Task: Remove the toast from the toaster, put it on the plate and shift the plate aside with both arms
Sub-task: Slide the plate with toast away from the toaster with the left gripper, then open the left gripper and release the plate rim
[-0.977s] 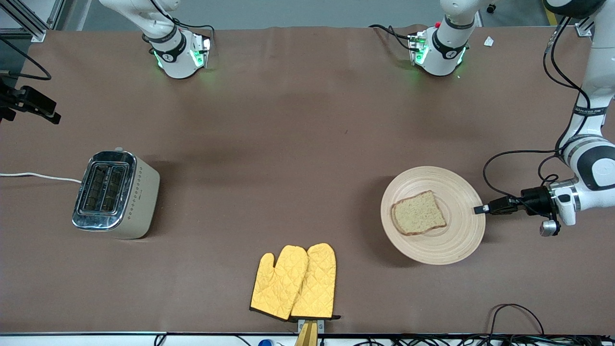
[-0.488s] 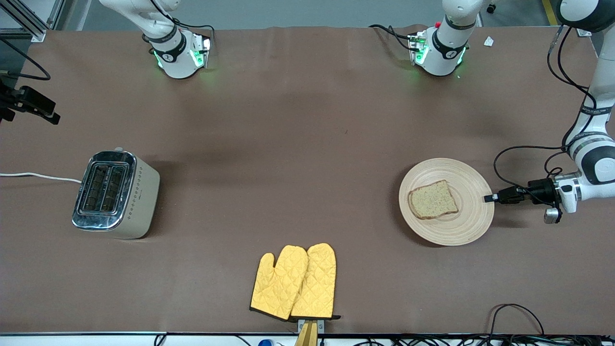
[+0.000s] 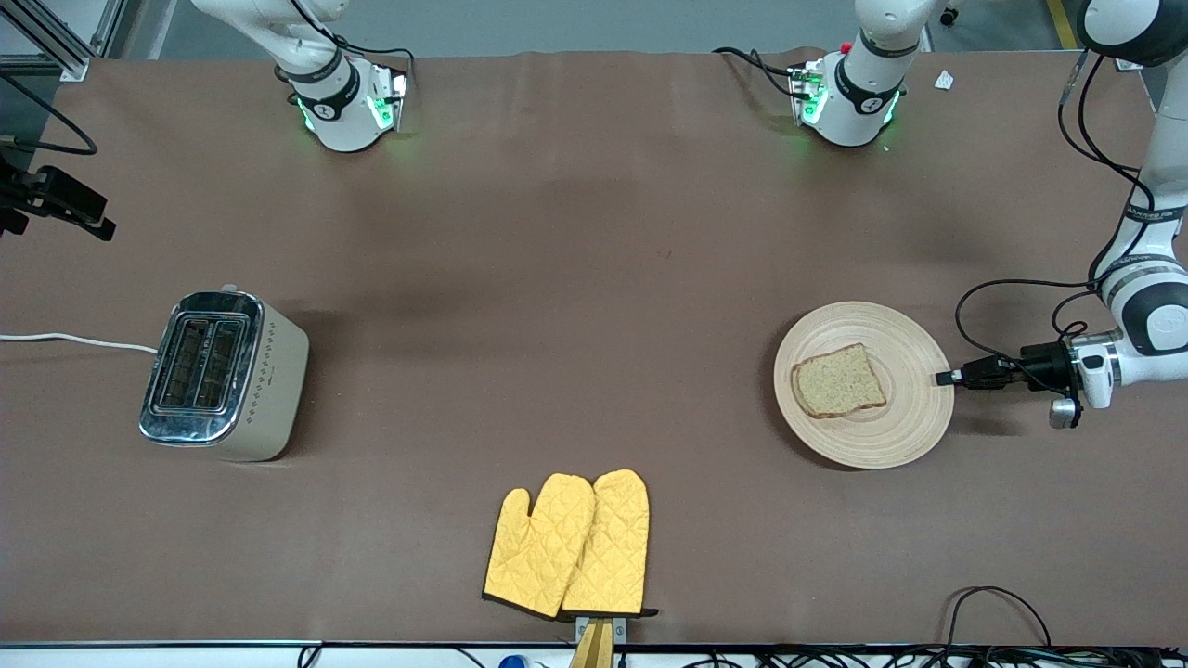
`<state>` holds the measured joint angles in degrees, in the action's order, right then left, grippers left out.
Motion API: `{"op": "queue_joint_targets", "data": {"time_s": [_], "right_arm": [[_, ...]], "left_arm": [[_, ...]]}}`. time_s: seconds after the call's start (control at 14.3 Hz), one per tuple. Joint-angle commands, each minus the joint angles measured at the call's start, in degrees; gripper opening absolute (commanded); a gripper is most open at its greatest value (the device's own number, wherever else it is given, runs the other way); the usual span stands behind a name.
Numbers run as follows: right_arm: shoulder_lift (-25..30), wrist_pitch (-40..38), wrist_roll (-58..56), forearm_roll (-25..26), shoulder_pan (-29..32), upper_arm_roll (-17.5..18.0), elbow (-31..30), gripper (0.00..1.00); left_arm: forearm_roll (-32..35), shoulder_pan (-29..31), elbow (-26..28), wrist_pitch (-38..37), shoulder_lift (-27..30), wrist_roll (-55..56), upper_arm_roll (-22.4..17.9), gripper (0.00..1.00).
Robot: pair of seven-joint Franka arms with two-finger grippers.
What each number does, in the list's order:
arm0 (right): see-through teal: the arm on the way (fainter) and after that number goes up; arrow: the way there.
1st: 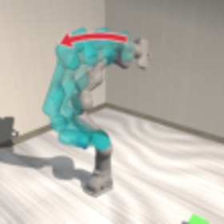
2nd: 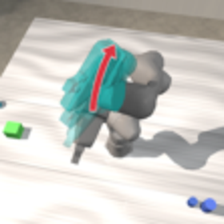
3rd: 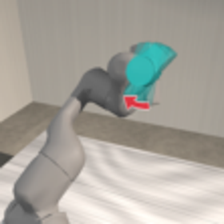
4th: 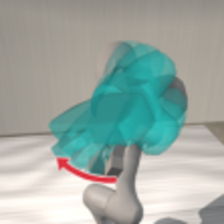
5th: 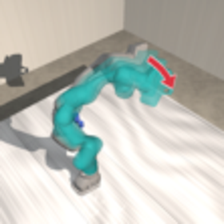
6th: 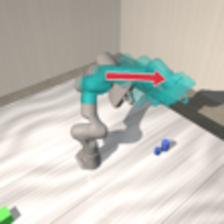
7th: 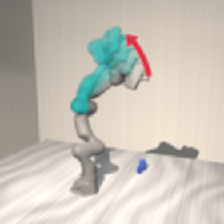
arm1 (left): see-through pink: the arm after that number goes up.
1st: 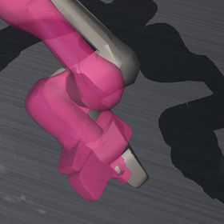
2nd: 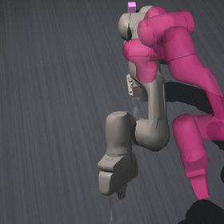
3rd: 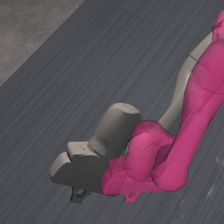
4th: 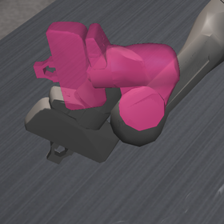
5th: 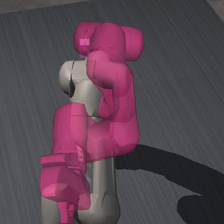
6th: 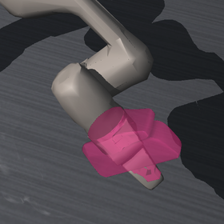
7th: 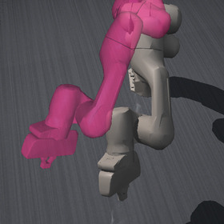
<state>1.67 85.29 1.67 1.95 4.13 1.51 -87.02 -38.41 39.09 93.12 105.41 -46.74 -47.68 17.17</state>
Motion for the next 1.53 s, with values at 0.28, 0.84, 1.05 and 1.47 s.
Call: {"op": "queue_joint_targets", "data": {"time_s": [0.28, 0.84, 1.05, 1.47], "right_arm": [[0.2, -0.1, 0.8, -0.7, -0.1, 0.0, 0.3, 1.0], [0.2, 0.0, 0.8, -0.7, 0.0, 0.0, 0.3, 1.0], [0.2, 0.0, 0.8, -0.7, -0.1, -0.1, 0.3, 1.0], [0.2, -0.1, 0.8, -0.7, 0.0, -0.1, 0.3, 1.0]], "left_arm": [[11.8, -3.8, -14.2, -8.7, 3.7, 28.5, 6.1, 1.0], [29.1, -19.7, -15.3, -7.8, 17.6, 54.2, 7.9, 1.0], [33.0, -23.8, -15.0, -9.6, 22.8, 58.3, 7.8, 1.0], [46.7, -29.3, -14.3, -15.9, 34.4, 56.0, 4.6, 1.0]]}}
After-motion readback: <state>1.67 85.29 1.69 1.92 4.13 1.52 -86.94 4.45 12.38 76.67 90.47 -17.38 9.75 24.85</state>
